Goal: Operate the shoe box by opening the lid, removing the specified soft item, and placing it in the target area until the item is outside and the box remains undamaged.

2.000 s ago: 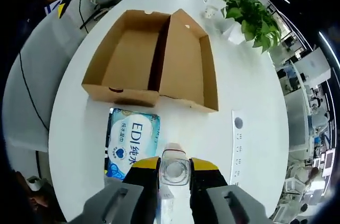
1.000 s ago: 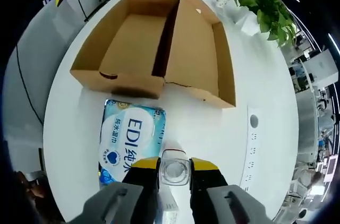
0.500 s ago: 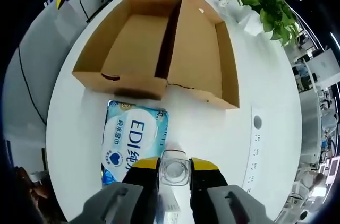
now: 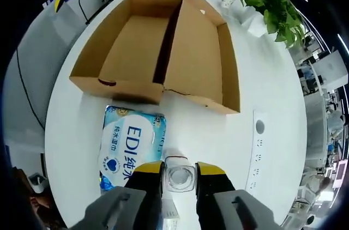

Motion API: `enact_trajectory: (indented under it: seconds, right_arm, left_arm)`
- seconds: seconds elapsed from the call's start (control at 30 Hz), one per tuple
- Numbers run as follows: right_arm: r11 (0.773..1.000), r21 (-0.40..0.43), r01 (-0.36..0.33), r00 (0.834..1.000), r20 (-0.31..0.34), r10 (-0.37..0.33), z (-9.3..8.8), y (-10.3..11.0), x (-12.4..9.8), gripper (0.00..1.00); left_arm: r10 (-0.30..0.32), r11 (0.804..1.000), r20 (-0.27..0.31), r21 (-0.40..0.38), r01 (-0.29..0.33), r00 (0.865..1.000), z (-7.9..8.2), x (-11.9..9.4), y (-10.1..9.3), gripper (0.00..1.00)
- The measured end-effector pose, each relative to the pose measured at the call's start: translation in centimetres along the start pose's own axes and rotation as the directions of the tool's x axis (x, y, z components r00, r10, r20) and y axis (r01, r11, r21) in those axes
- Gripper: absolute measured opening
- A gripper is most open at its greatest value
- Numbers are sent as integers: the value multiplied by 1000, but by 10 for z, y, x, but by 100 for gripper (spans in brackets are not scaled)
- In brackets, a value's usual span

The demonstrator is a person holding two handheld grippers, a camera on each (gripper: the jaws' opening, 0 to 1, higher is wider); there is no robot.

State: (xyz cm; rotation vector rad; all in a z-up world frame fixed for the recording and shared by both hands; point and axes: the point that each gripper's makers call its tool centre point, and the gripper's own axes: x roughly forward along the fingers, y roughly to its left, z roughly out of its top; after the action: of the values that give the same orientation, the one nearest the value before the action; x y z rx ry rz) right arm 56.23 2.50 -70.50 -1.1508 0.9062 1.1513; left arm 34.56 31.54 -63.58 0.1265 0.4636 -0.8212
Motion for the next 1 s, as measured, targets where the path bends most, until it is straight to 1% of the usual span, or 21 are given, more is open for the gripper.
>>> enact_trajectory:
  seconds: [0.4, 0.6, 0.73, 0.83, 1.0]
  right_arm:
    - [1000, 10, 21, 1000, -8, -21, -1, -5, -1, 21]
    - [999, 25, 27, 1000, -7, -27, -2, -7, -1, 26]
    - [999, 40, 34, 999, -6, -34, -3, -8, 0, 30]
    - [998, 48, 35, 999, -5, -35, -2, -9, 1, 31]
    - [994, 95, 49, 999, 18, -50, 1, -14, -5, 35]
  left_arm:
    - [27, 1000, -11, 2, -27, 1000, -1, -1, 8, 94]
    - [44, 999, -18, -4, -44, 999, -2, 0, 14, 93]
    - [54, 998, -20, -9, -55, 998, -2, 0, 17, 92]
    - [66, 998, -35, -20, -67, 997, -4, 0, 23, 88]
    - [83, 996, -32, -42, -84, 996, -2, -1, 30, 84]
